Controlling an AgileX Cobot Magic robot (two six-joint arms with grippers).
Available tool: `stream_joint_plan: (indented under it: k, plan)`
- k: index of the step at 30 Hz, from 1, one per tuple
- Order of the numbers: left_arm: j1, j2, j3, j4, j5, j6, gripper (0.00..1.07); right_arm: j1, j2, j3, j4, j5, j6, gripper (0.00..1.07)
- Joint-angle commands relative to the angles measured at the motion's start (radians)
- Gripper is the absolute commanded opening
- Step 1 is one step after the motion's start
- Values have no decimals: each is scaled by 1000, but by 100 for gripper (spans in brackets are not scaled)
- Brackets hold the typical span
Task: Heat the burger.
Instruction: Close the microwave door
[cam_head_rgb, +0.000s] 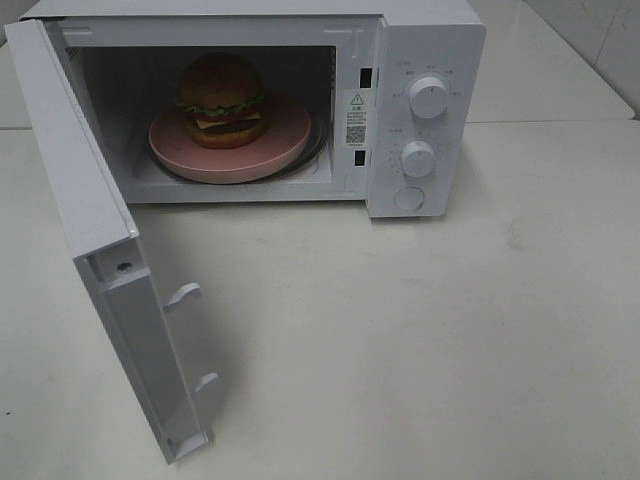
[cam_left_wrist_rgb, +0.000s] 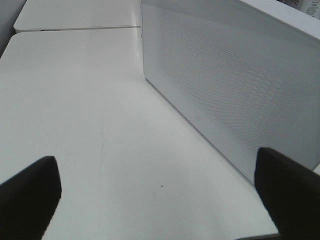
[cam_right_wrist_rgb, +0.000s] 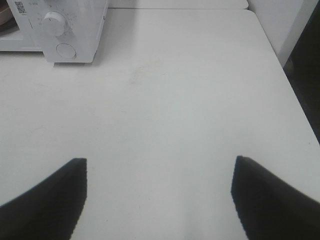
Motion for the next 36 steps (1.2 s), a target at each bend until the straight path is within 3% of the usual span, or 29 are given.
stream_joint_plan:
  k: [1, 36]
  plan:
    - [-2, -18, 3, -1, -5, -4, 100, -7, -27, -1, 3, -7, -14, 76]
    - [-2, -18, 3, -4, -6, -5, 100, -7, -27, -1, 3, -7, -14, 76]
